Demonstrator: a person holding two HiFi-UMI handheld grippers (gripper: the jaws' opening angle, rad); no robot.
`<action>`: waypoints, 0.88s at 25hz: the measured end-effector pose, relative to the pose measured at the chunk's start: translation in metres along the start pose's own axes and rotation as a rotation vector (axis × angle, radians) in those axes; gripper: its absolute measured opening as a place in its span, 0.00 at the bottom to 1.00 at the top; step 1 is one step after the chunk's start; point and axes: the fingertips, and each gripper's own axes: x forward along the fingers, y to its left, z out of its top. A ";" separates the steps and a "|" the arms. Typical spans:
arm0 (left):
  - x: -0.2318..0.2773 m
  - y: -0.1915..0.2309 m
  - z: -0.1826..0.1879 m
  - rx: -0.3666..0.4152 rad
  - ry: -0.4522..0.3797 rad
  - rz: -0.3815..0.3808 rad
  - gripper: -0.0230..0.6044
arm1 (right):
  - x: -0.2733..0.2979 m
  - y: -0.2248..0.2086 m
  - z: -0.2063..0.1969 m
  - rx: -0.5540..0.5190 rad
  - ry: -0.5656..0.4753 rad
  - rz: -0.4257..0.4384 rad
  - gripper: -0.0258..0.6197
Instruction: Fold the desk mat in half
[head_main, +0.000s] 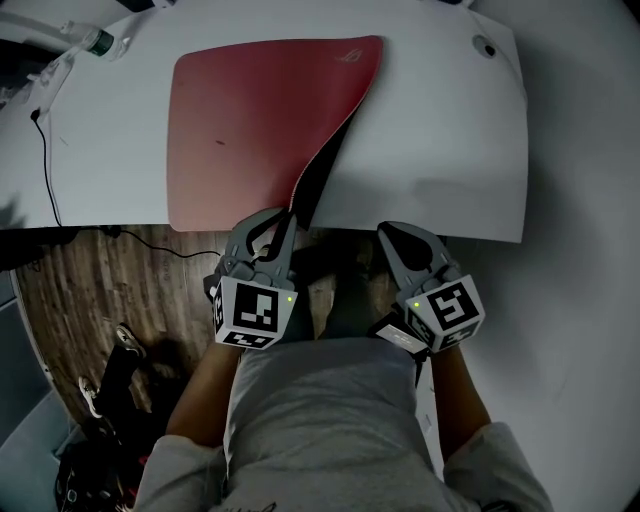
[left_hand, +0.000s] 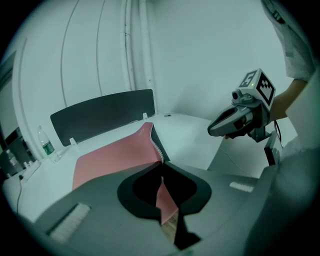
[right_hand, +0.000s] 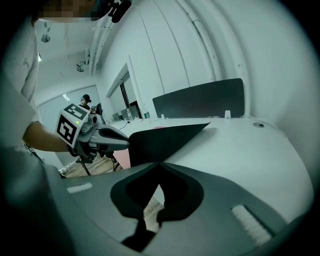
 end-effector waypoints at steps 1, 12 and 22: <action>-0.004 0.005 -0.003 -0.003 -0.003 0.001 0.09 | 0.004 0.005 0.002 -0.004 0.000 -0.001 0.05; -0.044 0.055 -0.036 -0.037 -0.016 0.038 0.09 | 0.042 0.057 0.024 -0.059 -0.003 0.006 0.05; -0.061 0.087 -0.076 -0.103 0.012 0.059 0.09 | 0.073 0.085 0.028 -0.082 0.025 0.028 0.05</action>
